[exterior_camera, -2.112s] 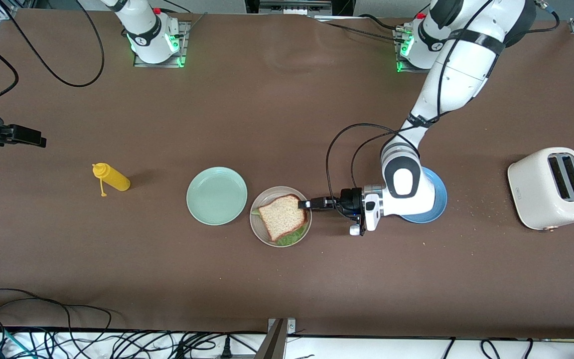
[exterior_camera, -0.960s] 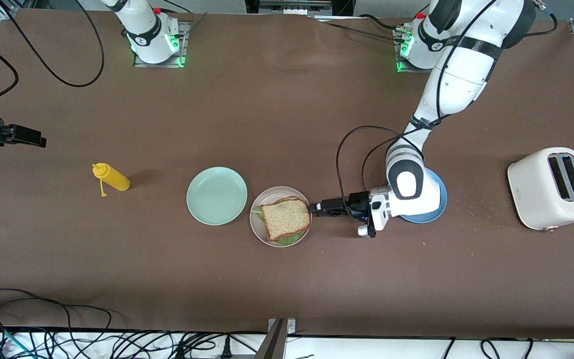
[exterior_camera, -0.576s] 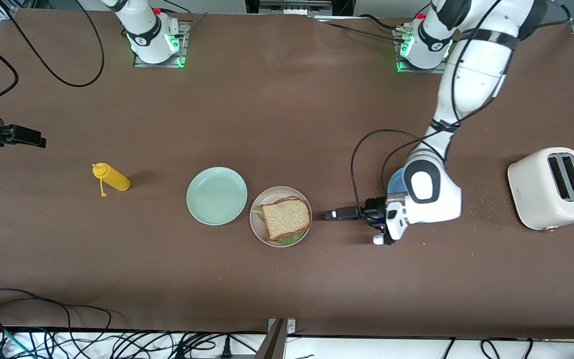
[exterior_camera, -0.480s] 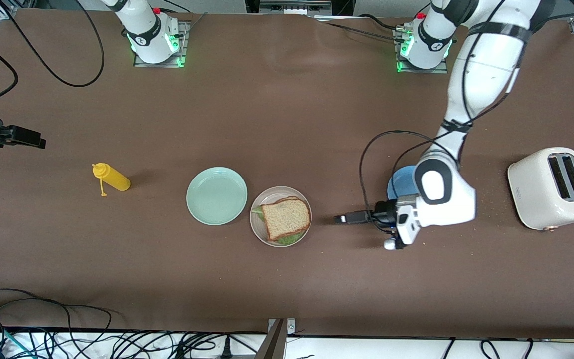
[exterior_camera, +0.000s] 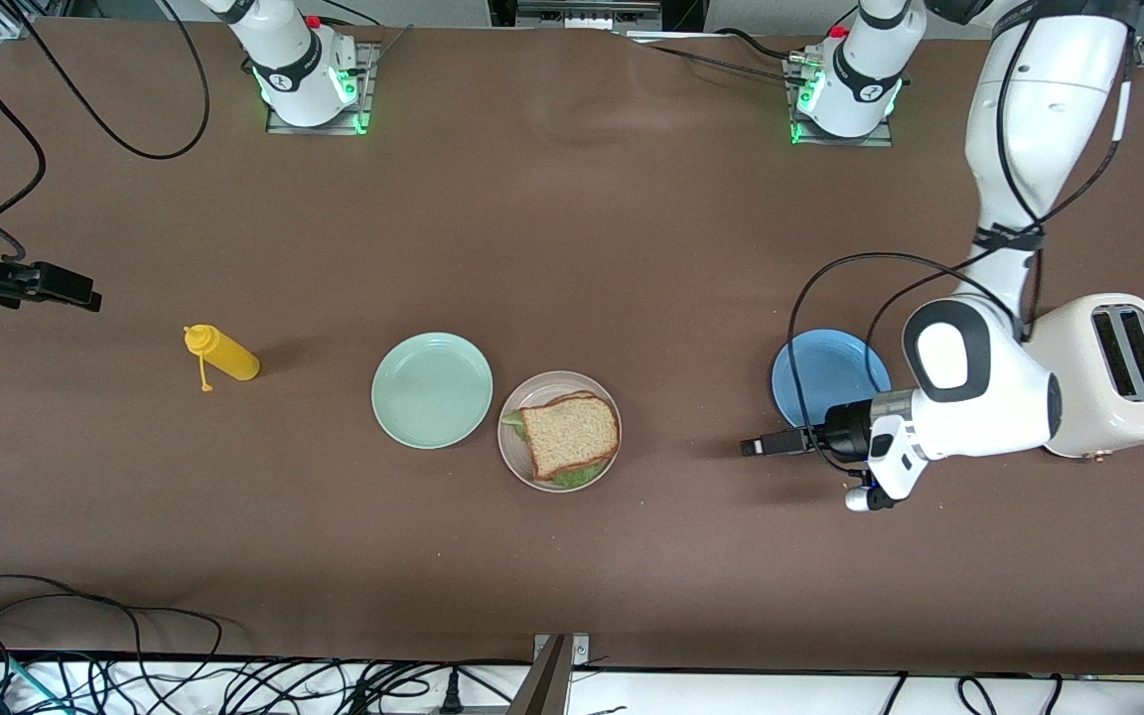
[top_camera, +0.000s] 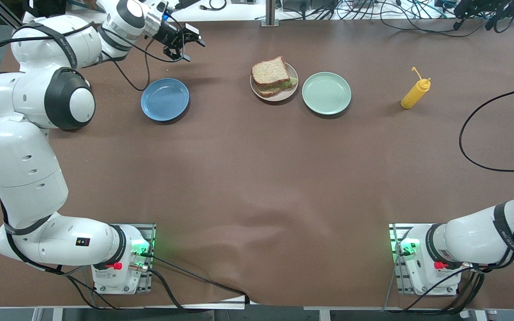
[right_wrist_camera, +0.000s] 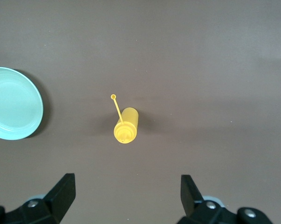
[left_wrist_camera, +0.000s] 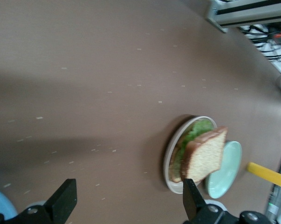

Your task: Make sandwich on beige plate with both arms

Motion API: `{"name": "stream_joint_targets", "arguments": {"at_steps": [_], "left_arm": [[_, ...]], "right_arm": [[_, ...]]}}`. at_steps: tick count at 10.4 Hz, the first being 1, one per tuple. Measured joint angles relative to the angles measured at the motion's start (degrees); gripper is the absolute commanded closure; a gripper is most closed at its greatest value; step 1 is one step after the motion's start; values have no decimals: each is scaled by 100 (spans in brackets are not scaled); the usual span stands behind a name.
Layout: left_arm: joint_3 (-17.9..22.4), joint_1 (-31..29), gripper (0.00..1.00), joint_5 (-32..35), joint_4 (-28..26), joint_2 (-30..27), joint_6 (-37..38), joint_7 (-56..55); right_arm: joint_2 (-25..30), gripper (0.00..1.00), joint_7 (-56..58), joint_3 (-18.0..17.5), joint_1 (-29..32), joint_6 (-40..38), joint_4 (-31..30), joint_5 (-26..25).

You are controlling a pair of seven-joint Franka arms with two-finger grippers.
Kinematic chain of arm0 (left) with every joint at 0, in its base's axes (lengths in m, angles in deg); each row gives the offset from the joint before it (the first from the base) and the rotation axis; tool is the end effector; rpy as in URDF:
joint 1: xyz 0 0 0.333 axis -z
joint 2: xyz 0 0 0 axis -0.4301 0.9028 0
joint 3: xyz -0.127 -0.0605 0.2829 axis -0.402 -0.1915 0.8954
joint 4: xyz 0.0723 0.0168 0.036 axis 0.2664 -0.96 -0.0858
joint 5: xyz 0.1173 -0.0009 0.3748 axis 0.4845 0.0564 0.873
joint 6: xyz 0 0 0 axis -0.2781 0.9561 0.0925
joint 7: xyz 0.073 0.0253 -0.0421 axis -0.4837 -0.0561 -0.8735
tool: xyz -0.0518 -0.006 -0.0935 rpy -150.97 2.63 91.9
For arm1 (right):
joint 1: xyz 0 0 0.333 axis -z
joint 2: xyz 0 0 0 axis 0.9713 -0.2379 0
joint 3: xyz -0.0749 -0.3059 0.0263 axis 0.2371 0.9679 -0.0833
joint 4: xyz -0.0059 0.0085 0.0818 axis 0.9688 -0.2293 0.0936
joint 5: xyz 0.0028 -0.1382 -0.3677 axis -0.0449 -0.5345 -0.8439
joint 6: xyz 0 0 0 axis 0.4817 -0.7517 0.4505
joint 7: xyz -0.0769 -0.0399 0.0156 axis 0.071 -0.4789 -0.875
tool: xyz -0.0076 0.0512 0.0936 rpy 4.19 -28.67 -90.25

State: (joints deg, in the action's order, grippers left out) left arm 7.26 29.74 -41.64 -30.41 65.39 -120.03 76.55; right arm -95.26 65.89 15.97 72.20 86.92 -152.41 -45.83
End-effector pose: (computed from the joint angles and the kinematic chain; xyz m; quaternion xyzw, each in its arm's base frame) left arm 0.7035 -0.1239 0.2781 0.9429 0.1015 -0.0489 0.3135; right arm 0.6034 -0.0589 0.5336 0.9989 -0.0142 -0.0440 0.0010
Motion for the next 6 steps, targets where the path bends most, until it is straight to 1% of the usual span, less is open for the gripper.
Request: {"name": "stream_joint_targets", "arguments": {"at_steps": [2, 4, 5, 6], "left_arm": [[1, -45, 0, 1409, 3, -243, 386, -608], [33, -175, 0, 2740, 3, -481, 1000, -731], [52, -214, 0, 3334, 4, -591, 1304, -736], [67, -227, 0, 3751, 6, -704, 1573, -737]], "right_arm": [[91, 0, -4, 0, 0, 44, -67, 0], [90, 0, -13, 0, 0, 58, -73, 0], [90, 0, -15, 1, 2, 61, -76, 0], [90, 0, -16, 2, 2, 73, -77, -1]]}}
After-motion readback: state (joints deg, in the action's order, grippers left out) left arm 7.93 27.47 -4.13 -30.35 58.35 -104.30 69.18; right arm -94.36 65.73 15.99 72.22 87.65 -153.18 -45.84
